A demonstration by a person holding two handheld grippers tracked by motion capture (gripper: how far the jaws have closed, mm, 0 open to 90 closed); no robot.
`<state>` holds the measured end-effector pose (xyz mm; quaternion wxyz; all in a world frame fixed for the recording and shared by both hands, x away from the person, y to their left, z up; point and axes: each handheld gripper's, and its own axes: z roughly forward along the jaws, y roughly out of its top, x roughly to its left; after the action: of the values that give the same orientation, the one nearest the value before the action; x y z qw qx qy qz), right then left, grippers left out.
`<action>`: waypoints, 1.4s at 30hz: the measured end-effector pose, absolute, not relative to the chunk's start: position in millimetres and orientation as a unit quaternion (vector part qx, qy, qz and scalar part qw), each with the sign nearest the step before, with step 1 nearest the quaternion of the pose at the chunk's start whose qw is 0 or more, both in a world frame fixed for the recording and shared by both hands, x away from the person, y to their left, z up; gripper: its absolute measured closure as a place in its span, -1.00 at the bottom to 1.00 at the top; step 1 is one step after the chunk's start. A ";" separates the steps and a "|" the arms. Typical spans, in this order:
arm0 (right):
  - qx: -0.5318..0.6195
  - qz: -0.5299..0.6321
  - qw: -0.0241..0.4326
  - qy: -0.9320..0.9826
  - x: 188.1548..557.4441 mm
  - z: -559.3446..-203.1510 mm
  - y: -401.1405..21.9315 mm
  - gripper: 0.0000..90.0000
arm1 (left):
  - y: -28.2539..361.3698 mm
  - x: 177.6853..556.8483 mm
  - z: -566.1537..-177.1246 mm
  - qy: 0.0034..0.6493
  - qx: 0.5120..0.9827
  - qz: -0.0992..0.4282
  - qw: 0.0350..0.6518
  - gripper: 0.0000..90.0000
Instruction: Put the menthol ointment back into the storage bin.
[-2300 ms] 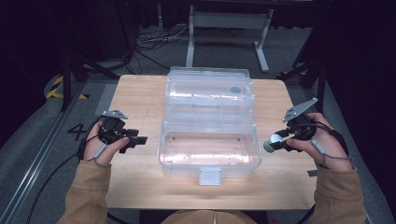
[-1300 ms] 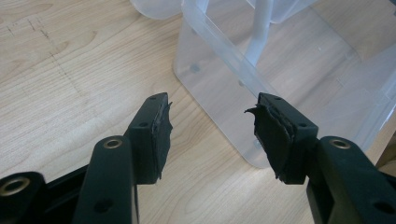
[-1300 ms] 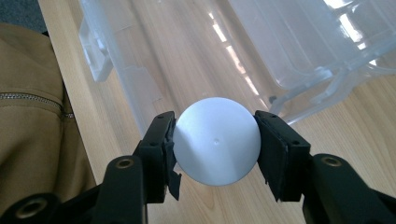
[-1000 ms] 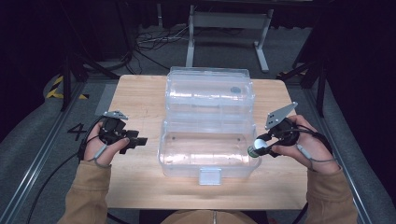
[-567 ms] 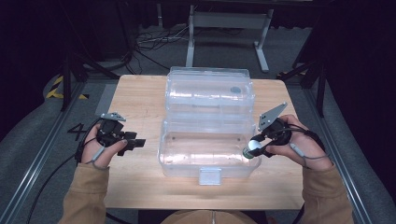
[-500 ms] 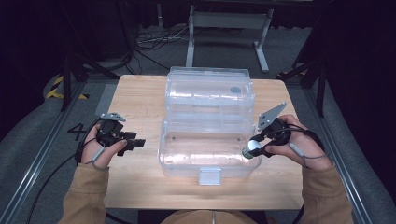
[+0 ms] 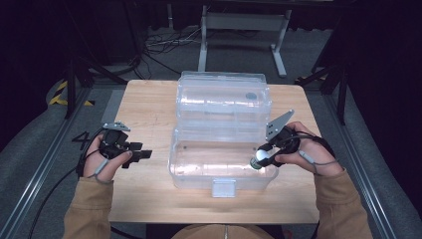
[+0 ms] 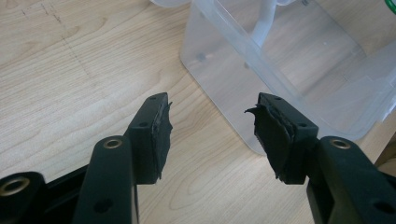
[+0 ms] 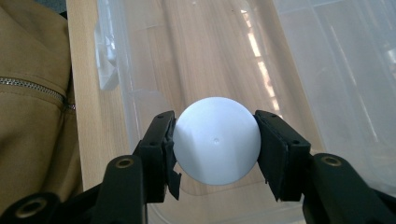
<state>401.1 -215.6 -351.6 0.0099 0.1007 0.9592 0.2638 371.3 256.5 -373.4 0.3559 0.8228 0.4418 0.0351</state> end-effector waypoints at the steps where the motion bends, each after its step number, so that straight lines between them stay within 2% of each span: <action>1: 0.098 0.261 0.010 0.960 401.4 -353.0 -214.3 0.13 | 256.3 371.6 -373.4 0.442 0.823 0.035 0.356 0.03; 42: 0.085 0.217 -0.013 0.972 409.9 -390.7 -197.2 0.13 | 251.4 377.8 -372.6 0.434 0.825 0.033 0.360 0.02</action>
<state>409.9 -197.2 -390.7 -0.0132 0.0854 0.9724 0.2166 377.8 251.4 -372.6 0.3599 0.8255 0.4336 0.0330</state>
